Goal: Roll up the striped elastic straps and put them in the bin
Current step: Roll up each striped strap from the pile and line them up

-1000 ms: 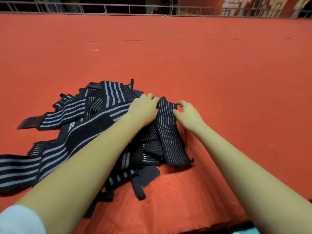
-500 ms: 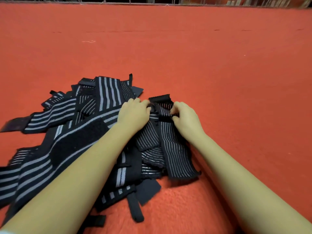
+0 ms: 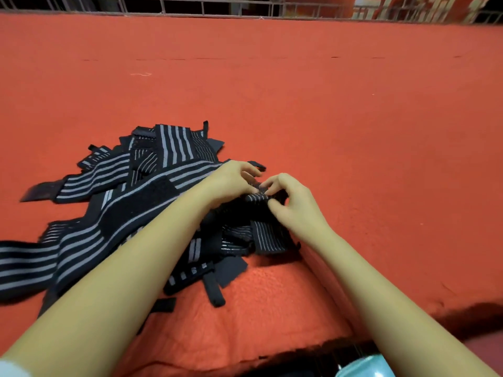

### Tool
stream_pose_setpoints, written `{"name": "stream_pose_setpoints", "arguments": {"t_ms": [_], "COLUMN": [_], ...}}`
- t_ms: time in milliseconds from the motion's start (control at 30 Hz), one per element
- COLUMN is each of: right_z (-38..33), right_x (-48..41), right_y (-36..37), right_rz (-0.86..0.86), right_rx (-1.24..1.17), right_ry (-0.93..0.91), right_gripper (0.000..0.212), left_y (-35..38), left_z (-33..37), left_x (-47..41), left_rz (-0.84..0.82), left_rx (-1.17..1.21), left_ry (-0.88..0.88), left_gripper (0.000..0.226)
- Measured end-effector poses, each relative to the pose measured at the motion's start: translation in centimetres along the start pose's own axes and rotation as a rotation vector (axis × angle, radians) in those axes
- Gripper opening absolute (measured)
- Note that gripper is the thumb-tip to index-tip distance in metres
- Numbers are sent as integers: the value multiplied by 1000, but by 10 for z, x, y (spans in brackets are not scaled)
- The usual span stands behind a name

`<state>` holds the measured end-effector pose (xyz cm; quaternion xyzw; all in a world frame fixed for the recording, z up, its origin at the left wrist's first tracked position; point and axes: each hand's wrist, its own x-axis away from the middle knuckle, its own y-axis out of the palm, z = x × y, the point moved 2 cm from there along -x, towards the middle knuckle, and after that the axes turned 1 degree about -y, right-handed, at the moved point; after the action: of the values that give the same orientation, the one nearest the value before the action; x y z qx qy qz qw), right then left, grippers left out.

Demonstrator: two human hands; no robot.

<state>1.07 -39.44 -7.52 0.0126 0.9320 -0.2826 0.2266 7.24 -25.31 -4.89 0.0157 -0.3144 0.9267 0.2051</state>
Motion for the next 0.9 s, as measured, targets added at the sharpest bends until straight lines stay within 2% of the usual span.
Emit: {"name": "stream_pose_setpoints", "arguments": {"t_ms": [100, 167, 233, 333, 433, 533, 633, 733, 800, 867, 900], "right_z": [-11, -9, -11, -27, -50, -75, -100, -119, -129, -135, -137], "right_x": [14, 14, 11, 12, 15, 14, 11, 9, 9, 9, 9], "right_y": [3, 3, 1, 7, 16, 29, 46, 53, 59, 67, 70], "right_rz": [-123, -42, 31, -52, -101, -129, -156, -142, -135, -110, -88], "right_rx": [-154, -240, -221, -469, -685, -788, -692, -600, -590, -566, -580], "right_ry": [197, 349, 495, 677, 635, 533, 408, 262, 225, 237, 272], "right_gripper": [15, 26, 38, 54, 39, 31, 34, 40, 41, 41, 40], "left_y": [-5, -9, -12, -17, -22, -35, -56, -71, -79, -85, -87], "left_z": [-4, -6, -5, -5, -15, -27, -37, -46, -49, -50, -49], "left_x": [22, 38, 60, 98, 130, 152, 167, 167, 173, 181, 186], "left_rz": [141, 160, 146, 121, 126, 277, 491, 454, 421, 462, 483], "left_rx": [-110, -106, -74, -20, -29, -32, 160, 351, 341, 327, 334], "left_ry": [77, 161, 255, 383, 418, 394, 193, 18, 36, 81, 101], "left_gripper": [40, 41, 43, 48, 55, 50, 42, 34, 20, 2, 7]}}
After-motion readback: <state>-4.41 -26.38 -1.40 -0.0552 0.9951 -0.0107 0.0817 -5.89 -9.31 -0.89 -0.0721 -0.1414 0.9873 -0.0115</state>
